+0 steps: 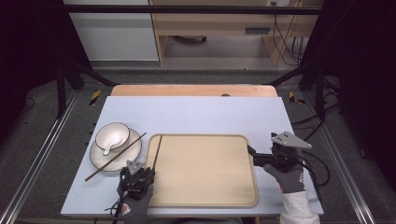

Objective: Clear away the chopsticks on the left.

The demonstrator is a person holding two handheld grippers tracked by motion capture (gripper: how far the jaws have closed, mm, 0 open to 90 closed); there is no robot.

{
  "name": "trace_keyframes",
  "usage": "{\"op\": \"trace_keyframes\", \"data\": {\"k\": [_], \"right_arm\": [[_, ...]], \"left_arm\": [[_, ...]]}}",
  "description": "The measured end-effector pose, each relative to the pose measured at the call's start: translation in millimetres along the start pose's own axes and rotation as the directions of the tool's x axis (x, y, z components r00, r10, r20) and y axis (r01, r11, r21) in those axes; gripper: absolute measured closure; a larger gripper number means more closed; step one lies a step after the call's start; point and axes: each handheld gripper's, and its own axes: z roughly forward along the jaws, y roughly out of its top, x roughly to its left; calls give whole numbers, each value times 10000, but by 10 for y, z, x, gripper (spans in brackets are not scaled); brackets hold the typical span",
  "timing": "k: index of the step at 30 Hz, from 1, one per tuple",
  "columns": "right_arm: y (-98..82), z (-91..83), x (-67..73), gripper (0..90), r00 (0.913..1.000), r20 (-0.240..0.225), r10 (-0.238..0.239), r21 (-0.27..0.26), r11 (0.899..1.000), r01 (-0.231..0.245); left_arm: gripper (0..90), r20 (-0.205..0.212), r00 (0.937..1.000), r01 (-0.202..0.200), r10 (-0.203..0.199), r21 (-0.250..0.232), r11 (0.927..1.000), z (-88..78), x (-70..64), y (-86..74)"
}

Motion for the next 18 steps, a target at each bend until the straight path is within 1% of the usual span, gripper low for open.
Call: {"op": "trace_keyframes", "data": {"k": [4, 5, 6, 7, 8, 9, 10, 11, 12, 13, 14, 15, 16, 17, 18], "right_arm": [[-8, -9, -15, 28, 10000, 59, 40, 5, 10000, -40], [-23, -13, -39, 28, 9999, 79, 142, -18, 9999, -142], [-23, -13, -39, 28, 9999, 79, 142, -18, 9999, -142], [-30, -17, -55, 30, 9997, 96, 238, -20, 9997, -238], [-31, -18, -60, 30, 9997, 92, 218, -47, 9998, -218], [-31, -18, -60, 30, 9997, 92, 218, -47, 9998, -218], [-29, -19, -57, 30, 9997, 77, 222, -67, 9997, -222], [-28, -23, -54, 30, 9997, 60, 223, -89, 9997, -222], [-25, -30, -56, 30, 9996, 70, 259, -86, 9996, -259], [-25, -30, -56, 30, 9996, 70, 259, -86, 9996, -259], [-24, -33, -59, 30, 9996, 76, 273, -89, 9996, -272], [-23, -39, -65, 30, 9996, 82, 282, -138, 9995, -281], [-22, -42, -66, 30, 9996, 64, 292, -158, 9995, -291], [-22, -42, -66, 30, 9996, 64, 292, -158, 9995, -291], [-21, -44, -68, 30, 9995, 77, 301, -162, 9994, -300]], "left_arm": [[685, 151, 9998, -105, 108, -187, 9998, -46, 24, 46], [661, 360, 9992, -168, 180, -346, 9993, -88, 47, 93], [642, 360, 9992, -168, 180, -346, 9993, -88, 47, 93], [618, 831, 9960, -290, 338, -585, 9979, -138, 83, 152], [602, 1135, 9926, -334, 422, -787, 9963, -158, 97, 181], [577, 1135, 9926, -334, 422, -787, 9963, -158, 97, 181], [577, 1343, 9890, -491, 617, -952, 9942, -189, 124, 220], [551, 1390, 9875, -596, 738, -1043, 9928, -214, 151, 252], [505, 1544, 9842, -687, 864, -1162, 9908, -261, 216, 308], [487, 1544, 9842, -687, 864, -1162, 9908, -261, 216, 308], [487, 1622, 9827, -714, 889, -1106, 9913, -287, 258, 341], [444, 1636, 9806, -902, 1076, -1104, 9898, -340, 345, 397], [434, 1636, 9806, -902, 1076, -1104, 9898, -340, 345, 397], [434, 1742, 9781, -955, 1143, -1126, 9890, -363, 393, 419], [417, 1924, 9733, -1048, 1254, -1138, 9880, -392, 454, 438]]}}
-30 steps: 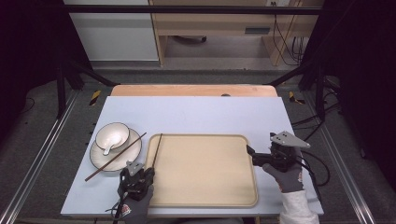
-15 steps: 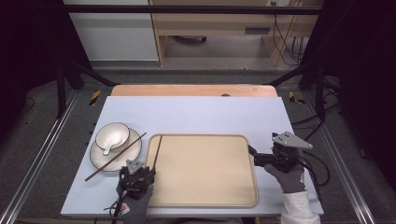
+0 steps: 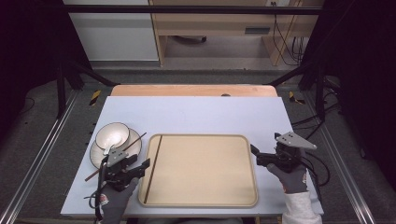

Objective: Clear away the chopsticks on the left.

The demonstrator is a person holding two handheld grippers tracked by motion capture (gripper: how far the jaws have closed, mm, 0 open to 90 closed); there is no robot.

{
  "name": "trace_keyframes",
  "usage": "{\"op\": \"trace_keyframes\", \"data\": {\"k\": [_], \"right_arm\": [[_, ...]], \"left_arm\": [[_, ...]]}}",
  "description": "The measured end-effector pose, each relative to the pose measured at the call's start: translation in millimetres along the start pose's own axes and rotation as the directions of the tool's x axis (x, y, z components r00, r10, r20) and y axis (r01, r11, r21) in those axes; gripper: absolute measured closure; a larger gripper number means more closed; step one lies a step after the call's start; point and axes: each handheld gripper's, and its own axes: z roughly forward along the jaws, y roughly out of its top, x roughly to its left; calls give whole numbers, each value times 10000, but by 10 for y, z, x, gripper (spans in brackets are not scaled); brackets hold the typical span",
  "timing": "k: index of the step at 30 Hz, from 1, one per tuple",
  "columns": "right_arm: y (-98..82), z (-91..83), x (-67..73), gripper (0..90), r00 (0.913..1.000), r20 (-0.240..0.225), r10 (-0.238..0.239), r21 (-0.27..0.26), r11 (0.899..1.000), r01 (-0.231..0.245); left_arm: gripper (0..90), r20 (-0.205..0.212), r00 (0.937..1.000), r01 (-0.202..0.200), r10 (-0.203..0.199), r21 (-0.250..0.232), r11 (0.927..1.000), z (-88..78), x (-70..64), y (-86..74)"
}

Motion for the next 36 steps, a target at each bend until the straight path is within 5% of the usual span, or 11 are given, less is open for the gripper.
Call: {"op": "trace_keyframes", "data": {"k": [4, 11, 25, 28, 36], "right_arm": [[8, -17, -12, 31, 10000, 44, 27, -59, 10000, -27], [1, 8, 5, 30, 10000, 66, -16, 68, 10000, 15], [7, 35, 39, 31, 9999, -12, -132, 125, 9998, 133], [7, 48, 47, 31, 9999, -39, -141, 154, 9998, 141], [-2, 85, 64, 31, 9998, -90, -201, 265, 9994, 203]], "left_arm": [[349, 309, 9976, -620, 616, 92, 9980, -121, 193, -47], [296, 86, 9939, -1101, 1098, 294, 9935, -249, 447, -146], [289, -734, 9871, -1362, 1425, 852, 9870, -263, 802, -176], [318, -1151, 9785, -1554, 1713, 1354, 9785, -203, 894, -169], [432, -1266, 9686, -1881, 2141, 1903, 9635, -83, 949, -176]]}}
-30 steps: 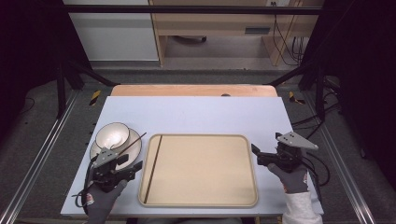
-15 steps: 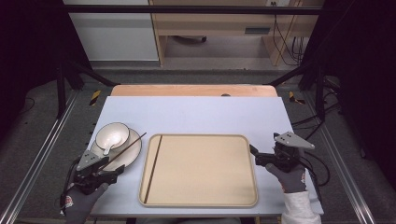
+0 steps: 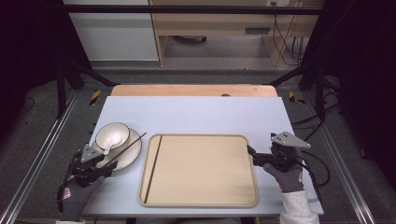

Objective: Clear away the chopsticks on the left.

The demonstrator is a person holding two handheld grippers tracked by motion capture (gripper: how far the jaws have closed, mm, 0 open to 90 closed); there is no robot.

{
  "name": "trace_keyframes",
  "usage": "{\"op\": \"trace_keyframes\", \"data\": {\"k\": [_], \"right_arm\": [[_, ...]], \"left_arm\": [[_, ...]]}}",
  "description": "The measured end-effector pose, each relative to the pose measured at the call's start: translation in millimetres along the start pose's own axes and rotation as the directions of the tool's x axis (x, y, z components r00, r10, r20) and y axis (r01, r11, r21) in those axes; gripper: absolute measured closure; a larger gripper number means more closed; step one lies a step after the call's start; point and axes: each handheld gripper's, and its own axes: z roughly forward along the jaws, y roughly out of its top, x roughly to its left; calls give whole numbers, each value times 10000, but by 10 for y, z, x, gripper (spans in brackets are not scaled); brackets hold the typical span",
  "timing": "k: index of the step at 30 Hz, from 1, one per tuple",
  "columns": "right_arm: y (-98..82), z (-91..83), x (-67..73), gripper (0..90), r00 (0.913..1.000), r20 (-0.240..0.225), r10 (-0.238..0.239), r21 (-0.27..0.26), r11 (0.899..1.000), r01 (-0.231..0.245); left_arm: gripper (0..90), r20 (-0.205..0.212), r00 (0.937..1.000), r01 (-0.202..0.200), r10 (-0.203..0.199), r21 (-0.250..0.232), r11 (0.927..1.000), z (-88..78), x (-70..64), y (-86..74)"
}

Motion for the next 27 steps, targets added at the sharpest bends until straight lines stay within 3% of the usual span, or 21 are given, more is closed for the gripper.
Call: {"op": "trace_keyframes", "data": {"k": [6, 11, 19, 27], "right_arm": [[2, -7, -4, 32, 10000, 20, 30, -22, 10000, -30], [-1, 2, -1, 32, 10000, 27, -16, 14, 10000, 16], [-1, -2, -3, 32, 10000, 6, 22, -2, 10000, -22], [-7, 8, 2, 31, 10000, 10, -37, 67, 10000, 37]], "left_arm": [[601, -50, 9995, -298, 300, 361, 9989, 61, 6, 19], [696, 141, 9990, -435, 427, 635, 9970, 87, -4, 14], [793, 345, 9982, -505, 480, 731, 9961, 70, -37, 27], [834, 615, 9966, -591, 546, 741, 9955, 66, -81, 34]]}}
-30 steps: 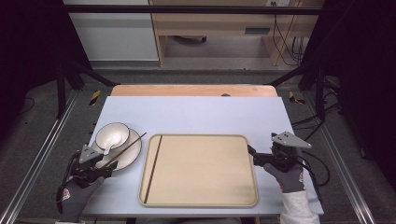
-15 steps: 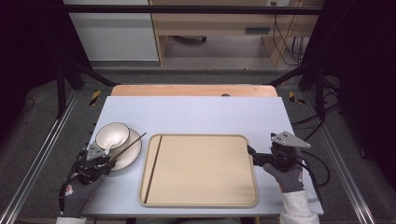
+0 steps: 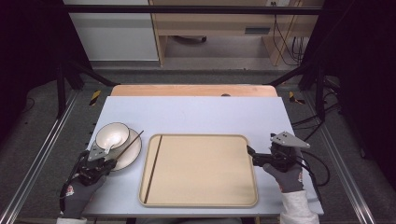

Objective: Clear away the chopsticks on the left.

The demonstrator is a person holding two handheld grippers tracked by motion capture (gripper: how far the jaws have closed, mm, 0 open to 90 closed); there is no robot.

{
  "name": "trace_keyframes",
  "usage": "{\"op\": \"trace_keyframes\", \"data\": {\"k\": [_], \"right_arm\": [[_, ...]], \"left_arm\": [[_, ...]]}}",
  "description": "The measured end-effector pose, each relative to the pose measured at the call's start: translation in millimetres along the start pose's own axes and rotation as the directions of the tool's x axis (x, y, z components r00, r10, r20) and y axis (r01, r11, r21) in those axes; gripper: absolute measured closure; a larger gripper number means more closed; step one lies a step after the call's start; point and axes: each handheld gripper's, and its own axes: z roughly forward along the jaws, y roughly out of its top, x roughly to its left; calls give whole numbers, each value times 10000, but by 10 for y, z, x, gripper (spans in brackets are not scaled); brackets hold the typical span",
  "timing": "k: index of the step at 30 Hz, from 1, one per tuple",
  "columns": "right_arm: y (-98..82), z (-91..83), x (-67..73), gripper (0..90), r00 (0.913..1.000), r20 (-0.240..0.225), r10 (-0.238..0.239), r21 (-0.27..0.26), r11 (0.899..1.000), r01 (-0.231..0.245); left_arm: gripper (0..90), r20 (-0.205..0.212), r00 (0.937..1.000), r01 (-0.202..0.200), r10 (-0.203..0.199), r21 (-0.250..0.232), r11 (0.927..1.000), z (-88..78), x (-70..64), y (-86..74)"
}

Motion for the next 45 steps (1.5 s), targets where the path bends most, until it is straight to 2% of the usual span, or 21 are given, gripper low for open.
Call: {"op": "trace_keyframes", "data": {"k": [9, 11, 15, 18, 22, 23, 28, 30, 32, 34, 35, 40, 45], "right_arm": [[2, -14, -10, 30, 10000, 58, -17, -16, 10000, 17], [6, -25, -12, 30, 10000, 47, 22, -50, 10000, -22], [9, -39, -22, 30, 10000, 71, -1, -107, 9999, 2], [14, -54, -30, 30, 10000, 87, 26, -140, 9999, -25], [13, -54, -26, 30, 10000, 56, 38, -141, 9999, -37], [12, -53, -22, 30, 10000, 43, 43, -127, 9999, -42], [12, -53, -24, 30, 10000, 51, 22, -122, 9999, -21], [13, -56, -28, 30, 10000, 78, 22, -130, 9999, -21], [13, -59, -30, 30, 10000, 91, 16, -153, 9999, -14], [14, -60, -27, 30, 10000, 80, 32, -166, 9999, -30], [14, -60, -27, 30, 10000, 80, 32, -166, 9999, -30], [12, -56, -21, 29, 10000, 72, 22, -146, 9999, -21], [11, -52, -19, 29, 10000, 77, 4, -158, 9999, -3]], "left_arm": [[838, 86, 9998, 153, -151, -193, 9997, -42, -84, 37], [838, 115, 9996, 262, -257, -452, 9986, -78, -113, 50], [838, 197, 9993, 336, -324, -612, 9976, -109, -158, 71], [838, 275, 9989, 399, -376, -892, 9952, -120, -248, 113], [838, 298, 9990, 368, -340, -994, 9944, -114, -333, 150], [838, 332, 9985, 470, -436, -1093, 9929, -102, -401, 171], [838, 382, 9982, 514, -472, -1185, 9916, -98, -499, 203], [838, 385, 9972, 681, -634, -1342, 9886, -96, -543, 215], [838, 433, 9971, 678, -624, -1381, 9881, -107, -579, 227], [838, 532, 9953, 890, -813, -1630, 9826, -111, -654, 247], [838, 532, 9953, 890, -813, -1630, 9826, -111, -654, 247], [838, 474, 9947, 991, -915, -1964, 9755, -115, -843, 308], [838, 498, 9927, 1184, -1102, -2153, 9693, -107, -953, 333]]}}
